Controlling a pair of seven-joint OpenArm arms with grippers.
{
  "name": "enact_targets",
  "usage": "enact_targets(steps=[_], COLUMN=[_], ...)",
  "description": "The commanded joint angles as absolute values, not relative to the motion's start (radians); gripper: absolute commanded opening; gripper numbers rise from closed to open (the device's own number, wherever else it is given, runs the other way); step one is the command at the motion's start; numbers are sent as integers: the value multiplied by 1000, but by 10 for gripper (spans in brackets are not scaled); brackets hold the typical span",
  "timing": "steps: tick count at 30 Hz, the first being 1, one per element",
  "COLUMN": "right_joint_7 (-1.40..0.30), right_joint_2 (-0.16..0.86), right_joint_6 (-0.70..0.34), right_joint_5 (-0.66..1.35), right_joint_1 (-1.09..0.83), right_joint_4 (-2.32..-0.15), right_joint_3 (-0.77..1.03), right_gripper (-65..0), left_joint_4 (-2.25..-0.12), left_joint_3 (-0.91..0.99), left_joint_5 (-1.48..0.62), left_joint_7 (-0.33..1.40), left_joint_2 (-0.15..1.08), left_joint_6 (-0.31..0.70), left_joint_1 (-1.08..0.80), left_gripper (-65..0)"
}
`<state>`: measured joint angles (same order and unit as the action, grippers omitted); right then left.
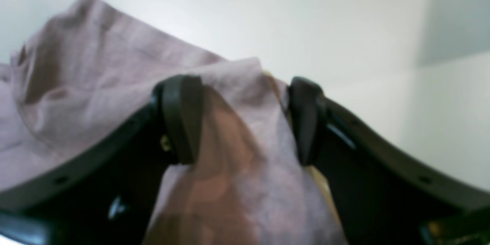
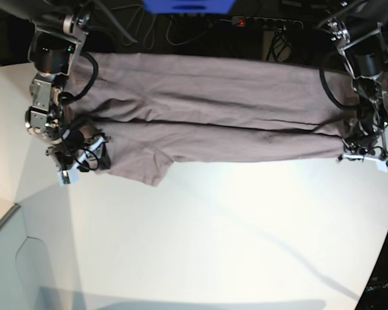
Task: Layout the t-shirt on the table in an organized manner, then fold the t-shirt properly
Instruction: 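Lift the folded strip edge with both grippers and fold it over again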
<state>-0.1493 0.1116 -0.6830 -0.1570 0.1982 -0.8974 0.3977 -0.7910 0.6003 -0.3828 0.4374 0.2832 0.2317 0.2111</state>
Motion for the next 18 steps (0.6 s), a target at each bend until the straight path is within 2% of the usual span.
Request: enact_targets(steps=[1, 3, 5, 8, 14, 18], right_joint_7=[-163, -163, -163, -163, -163, -163], right_joint_2=[124, 124, 124, 124, 124, 124], right_joint_6=[-698, -698, -698, -698, -698, -698], right_joint_5=[-162, -162, -162, -162, -162, -162], right_joint_1=[205, 205, 205, 203, 202, 202], right_joint_4=[-905, -905, -905, -905, -905, -908], right_joint_3=[400, 400, 400, 398, 398, 398], right_gripper=[-288, -292, -323, -415, -641, -650], left_joint_4=[-805, -805, -805, -805, -805, -805], left_joint_3=[601, 601, 601, 599, 599, 599], left_joint_5=[-383, -383, -383, -383, -383, -381], left_joint_7=[430, 430, 430, 430, 430, 430], left_joint_2=[302, 302, 302, 300, 300, 302], left_joint_6=[232, 232, 232, 232, 232, 232], left_joint_1=[223, 223, 223, 223, 223, 223], left_gripper=[-650, -650, -650, -650, -650, -650])
